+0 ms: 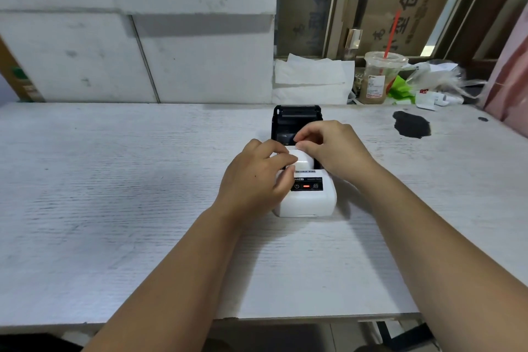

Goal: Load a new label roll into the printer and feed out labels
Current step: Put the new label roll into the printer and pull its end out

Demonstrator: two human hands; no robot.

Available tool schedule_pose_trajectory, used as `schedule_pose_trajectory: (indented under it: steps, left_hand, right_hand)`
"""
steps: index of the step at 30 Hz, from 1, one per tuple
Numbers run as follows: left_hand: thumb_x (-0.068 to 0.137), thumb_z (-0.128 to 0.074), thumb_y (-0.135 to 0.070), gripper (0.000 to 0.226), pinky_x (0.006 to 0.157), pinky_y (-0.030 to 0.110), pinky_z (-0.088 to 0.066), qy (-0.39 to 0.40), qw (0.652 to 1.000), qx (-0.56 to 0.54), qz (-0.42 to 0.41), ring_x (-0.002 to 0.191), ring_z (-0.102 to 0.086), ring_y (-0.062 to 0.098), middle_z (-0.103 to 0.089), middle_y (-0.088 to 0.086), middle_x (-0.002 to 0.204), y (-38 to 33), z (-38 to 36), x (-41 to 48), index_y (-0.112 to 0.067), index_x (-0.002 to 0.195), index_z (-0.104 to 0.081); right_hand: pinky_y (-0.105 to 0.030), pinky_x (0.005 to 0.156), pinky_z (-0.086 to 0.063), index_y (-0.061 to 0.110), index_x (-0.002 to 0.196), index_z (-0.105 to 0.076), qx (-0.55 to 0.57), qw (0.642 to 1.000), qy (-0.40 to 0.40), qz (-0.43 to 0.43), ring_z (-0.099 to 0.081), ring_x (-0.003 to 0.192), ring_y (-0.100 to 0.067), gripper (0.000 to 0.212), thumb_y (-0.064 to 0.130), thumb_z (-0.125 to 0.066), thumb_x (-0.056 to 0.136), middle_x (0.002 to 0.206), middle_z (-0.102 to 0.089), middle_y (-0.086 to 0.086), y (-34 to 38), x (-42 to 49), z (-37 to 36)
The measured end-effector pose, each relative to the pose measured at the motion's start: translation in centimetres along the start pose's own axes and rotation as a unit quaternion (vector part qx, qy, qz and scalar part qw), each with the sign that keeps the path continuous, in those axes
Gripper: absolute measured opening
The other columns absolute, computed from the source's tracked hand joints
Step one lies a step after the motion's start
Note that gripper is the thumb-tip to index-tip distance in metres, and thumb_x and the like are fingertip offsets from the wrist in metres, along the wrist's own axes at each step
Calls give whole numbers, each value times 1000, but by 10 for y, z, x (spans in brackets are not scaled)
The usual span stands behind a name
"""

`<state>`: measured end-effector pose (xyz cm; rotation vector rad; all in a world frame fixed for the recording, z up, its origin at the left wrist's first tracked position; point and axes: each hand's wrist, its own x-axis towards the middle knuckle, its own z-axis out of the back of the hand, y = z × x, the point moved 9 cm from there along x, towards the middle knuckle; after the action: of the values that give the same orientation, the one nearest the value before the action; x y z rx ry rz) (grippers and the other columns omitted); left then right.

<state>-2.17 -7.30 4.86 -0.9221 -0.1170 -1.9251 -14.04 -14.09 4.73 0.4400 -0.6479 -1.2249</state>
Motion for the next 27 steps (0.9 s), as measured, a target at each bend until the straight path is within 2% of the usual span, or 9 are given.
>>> schedule_pose_trajectory:
  steps: [4,7,9,12,16,18,22,24,27]
  left_hand:
    - [82,-42,-34,39,59,34,-50,15,1000,-3,14,86,-52,21,-63,0,103,1,-3,0,-20,110,-66]
    - [80,-41,-41,50,74,33,-48,24,997,-36,64,100,-49,18,-55,1,113,8,-5,1,-23,125,-53]
    - [79,-43,-44,54,84,30,-43,16,989,-90,117,107,-47,15,-49,-1,118,16,-6,0,-24,129,-45]
    - [80,-52,-37,56,93,32,-42,11,978,-136,159,113,-45,13,-46,-1,123,24,-10,-1,-20,132,-40]
    - [84,-53,-32,53,95,33,-40,33,976,-146,160,111,-44,15,-52,-5,126,23,-13,-1,-21,134,-41]
    - [86,-56,-27,51,92,29,-38,42,973,-157,163,108,-43,14,-55,-11,122,21,-13,-1,-25,134,-40]
    - [86,-55,-24,39,81,25,-37,61,969,-168,170,104,-43,10,-51,-27,97,18,-15,-2,-31,124,-49]
    - [87,-55,-24,30,79,26,-37,64,968,-169,172,104,-43,11,-53,-24,95,19,-16,-2,-28,117,-56]
    - [85,-57,-24,23,78,26,-37,59,966,-174,180,102,-45,12,-60,-16,100,21,-17,-1,-26,108,-60]
  right_hand:
    - [-25,80,-47,24,101,-69,-45,999,-20,23,-61,92,-12,16,22,-58,90,95,-70,5,7,-1,2]
    - [-25,83,-46,23,106,-68,-33,998,-48,37,-61,95,-12,20,19,-55,91,102,-71,3,12,-4,7]
    - [-21,81,-45,23,109,-67,-20,996,-66,48,-61,93,-11,22,18,-54,91,105,-70,4,15,-6,10]
    - [-3,70,-38,23,109,-67,7,996,-65,62,-56,86,-4,23,15,-53,92,103,-68,9,19,-12,9]
    - [1,72,-37,21,104,-69,59,994,-58,71,-58,88,-1,22,12,-52,92,98,-67,12,19,-22,7]
    - [-5,74,-41,22,103,-69,92,991,-63,69,-60,89,-1,22,12,-53,92,98,-69,13,19,-27,9]
    - [-26,82,-51,25,98,-69,163,982,-79,46,-62,87,-5,20,14,-55,90,92,-69,14,10,-32,14]
    - [-36,82,-54,26,94,-70,204,975,-85,33,-63,84,-7,19,14,-57,89,86,-69,13,4,-34,13]
    - [-36,80,-55,28,90,-70,245,965,-92,27,-61,79,-3,18,13,-60,88,81,-67,13,0,-36,12]
